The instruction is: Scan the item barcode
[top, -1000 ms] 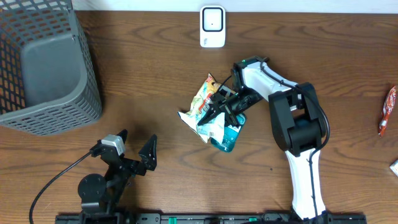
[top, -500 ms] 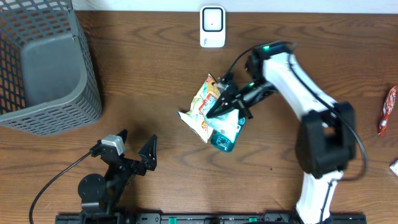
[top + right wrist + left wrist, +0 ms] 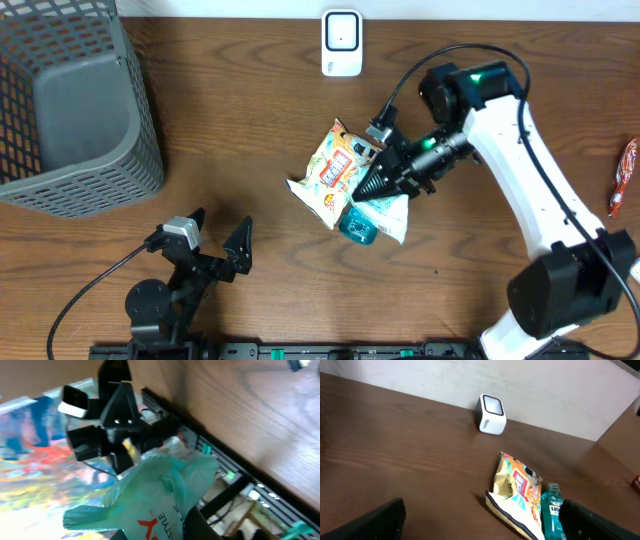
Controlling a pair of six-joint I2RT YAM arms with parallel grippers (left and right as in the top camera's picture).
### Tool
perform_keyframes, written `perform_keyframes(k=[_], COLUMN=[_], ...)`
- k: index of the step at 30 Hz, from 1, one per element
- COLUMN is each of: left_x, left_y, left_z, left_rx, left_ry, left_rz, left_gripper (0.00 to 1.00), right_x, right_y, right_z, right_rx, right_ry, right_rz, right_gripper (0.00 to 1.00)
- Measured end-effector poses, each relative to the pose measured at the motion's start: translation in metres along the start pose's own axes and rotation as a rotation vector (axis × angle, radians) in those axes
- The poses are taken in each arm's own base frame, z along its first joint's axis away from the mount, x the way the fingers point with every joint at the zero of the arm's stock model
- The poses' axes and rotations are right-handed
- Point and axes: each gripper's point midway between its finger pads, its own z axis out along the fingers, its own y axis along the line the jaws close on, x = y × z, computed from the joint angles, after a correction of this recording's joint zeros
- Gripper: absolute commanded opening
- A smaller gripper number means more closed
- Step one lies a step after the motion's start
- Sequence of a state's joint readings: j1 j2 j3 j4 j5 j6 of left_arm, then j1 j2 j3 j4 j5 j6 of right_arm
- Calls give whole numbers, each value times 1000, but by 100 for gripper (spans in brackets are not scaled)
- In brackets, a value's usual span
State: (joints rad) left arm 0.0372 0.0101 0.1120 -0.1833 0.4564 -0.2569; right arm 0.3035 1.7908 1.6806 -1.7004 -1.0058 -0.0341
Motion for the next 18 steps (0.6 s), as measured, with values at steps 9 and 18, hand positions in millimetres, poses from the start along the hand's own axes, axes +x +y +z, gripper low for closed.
perform_keyframes(k=[9, 18], left_x=[0, 0], left_y=[0, 0], left_z=[0, 0], left_rx=[0, 0], left_ry=[0, 0], left_rz=[0, 0], left_gripper=[98, 98], right_x=[-35, -62], right_y=[-17, -49], right_z=[-29, -54], right_rx=[284, 501], right_ry=[-269, -441], right_rz=[-163, -26], right_gripper=[2, 1])
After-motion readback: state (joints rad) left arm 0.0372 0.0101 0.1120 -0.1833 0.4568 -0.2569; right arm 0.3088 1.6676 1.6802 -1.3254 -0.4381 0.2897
